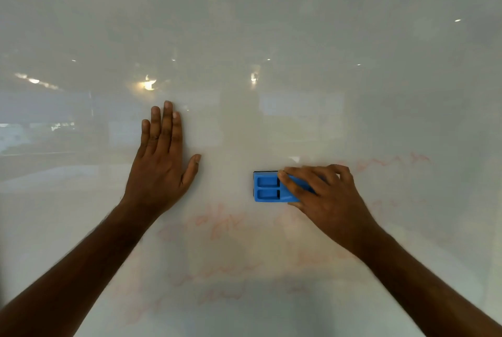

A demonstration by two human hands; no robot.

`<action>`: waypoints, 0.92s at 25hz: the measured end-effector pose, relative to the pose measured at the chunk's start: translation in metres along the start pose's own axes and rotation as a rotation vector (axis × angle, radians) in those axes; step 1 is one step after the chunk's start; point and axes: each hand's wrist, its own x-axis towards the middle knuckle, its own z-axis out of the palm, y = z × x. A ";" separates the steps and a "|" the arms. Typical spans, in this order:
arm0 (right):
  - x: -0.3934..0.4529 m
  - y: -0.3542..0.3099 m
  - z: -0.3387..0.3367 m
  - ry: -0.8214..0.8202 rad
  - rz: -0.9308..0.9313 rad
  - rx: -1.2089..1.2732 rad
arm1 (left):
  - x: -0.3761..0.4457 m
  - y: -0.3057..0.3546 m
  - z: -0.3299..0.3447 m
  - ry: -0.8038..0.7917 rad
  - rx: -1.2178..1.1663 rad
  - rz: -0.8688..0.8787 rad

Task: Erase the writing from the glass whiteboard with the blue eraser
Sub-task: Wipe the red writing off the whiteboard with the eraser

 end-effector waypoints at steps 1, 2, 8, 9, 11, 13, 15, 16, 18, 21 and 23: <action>0.000 0.011 -0.002 0.012 0.000 -0.010 | 0.003 0.002 0.000 0.003 0.010 0.010; 0.004 0.022 -0.004 0.031 0.016 -0.013 | 0.007 0.004 0.000 0.006 0.018 0.019; 0.051 0.067 -0.013 0.059 0.257 0.054 | 0.035 0.020 0.005 0.037 0.013 0.029; 0.055 0.064 -0.012 0.062 0.290 0.070 | 0.041 0.024 0.006 0.044 0.012 0.026; 0.056 0.056 -0.012 0.054 0.307 0.106 | 0.049 0.031 0.009 0.061 0.005 0.010; 0.044 0.048 -0.012 0.032 0.265 0.114 | 0.052 0.035 0.009 0.073 -0.012 -0.001; 0.023 0.039 -0.011 0.019 0.192 0.091 | 0.052 0.038 0.010 0.077 -0.016 -0.011; 0.012 0.036 -0.010 0.015 0.157 0.080 | 0.051 0.039 0.010 0.075 -0.012 -0.017; -0.011 0.035 -0.010 0.024 0.101 0.062 | 0.049 0.042 0.012 0.064 -0.010 -0.015; -0.029 0.059 -0.015 0.047 0.054 0.031 | 0.049 0.046 0.011 0.052 -0.001 0.006; -0.031 0.086 -0.017 0.042 0.091 0.032 | 0.051 0.050 0.011 0.049 0.010 0.019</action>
